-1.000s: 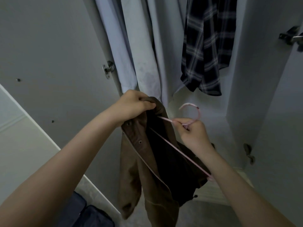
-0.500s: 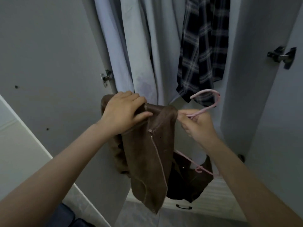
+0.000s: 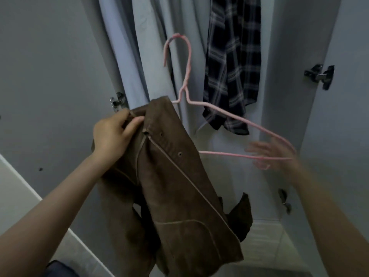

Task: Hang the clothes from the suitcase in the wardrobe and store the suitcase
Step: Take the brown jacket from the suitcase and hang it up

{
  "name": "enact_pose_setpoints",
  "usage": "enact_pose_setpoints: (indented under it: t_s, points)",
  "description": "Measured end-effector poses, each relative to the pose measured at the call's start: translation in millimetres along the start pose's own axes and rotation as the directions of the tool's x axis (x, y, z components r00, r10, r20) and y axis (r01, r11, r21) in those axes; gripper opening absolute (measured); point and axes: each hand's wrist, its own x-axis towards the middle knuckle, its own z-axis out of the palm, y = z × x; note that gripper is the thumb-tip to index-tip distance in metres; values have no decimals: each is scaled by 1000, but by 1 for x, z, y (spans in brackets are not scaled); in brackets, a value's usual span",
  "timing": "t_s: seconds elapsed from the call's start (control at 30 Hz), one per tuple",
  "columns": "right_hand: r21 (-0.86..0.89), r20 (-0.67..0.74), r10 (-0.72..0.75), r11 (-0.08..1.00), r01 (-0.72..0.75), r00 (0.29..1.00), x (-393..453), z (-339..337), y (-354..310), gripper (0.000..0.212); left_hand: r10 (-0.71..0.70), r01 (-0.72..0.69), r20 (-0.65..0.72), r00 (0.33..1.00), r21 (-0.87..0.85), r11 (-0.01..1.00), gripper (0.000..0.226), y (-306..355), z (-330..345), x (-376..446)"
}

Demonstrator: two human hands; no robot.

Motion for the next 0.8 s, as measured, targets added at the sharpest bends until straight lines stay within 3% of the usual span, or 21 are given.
enact_pose_setpoints:
  t_s: [0.07,0.17,0.2,0.27,0.3,0.33,0.4,0.43,0.47,0.5,0.6,0.7,0.8]
  points:
    - [-122,46,107,987,-101,993,10,22,23,32,-27,26,-30,999,-42,999,52,6,-4,6]
    - [-335,255,194,937,-102,947,7,87,41,39,-50,46,-40,998,-90,995,53,15,-5,13]
    - [-393,289,177,918,-52,941,0,106,44,50,-50,46,-37,998,-105,993,52,18,-5,14]
    - [-592,367,100,792,150,925,3,130,66,115,-45,41,-32,998,-124,991,48,21,-6,14]
    - [-541,336,74,831,129,939,13,138,87,138,-44,40,-28,999,-131,991,48,20,-7,13]
    - [-489,265,39,867,99,963,14,142,87,138,-47,43,-25,999,-140,989,49,18,-9,12]
    - [-420,215,173,905,-69,961,7,153,62,79,-62,57,-23,998,-166,984,47,11,-13,10]
    - [-441,219,178,895,-65,959,12,154,68,51,-70,65,-24,997,-168,984,45,6,-16,8]
    - [-511,233,176,859,-34,956,9,149,71,39,-77,72,-24,997,-162,984,45,0,-18,6]
    - [-565,309,147,823,57,940,5,140,75,33,-80,75,-24,997,-156,985,44,-4,-20,4]
    - [-680,307,72,714,166,949,18,107,99,26,-71,66,-24,997,-158,985,36,-12,-23,-4]
    - [-702,235,5,693,166,972,25,78,89,12,-75,69,-32,997,-160,985,33,-21,-26,-12]
    - [-712,114,-133,680,174,985,24,61,53,15,-66,64,-21,998,-91,994,26,-33,-33,-21]
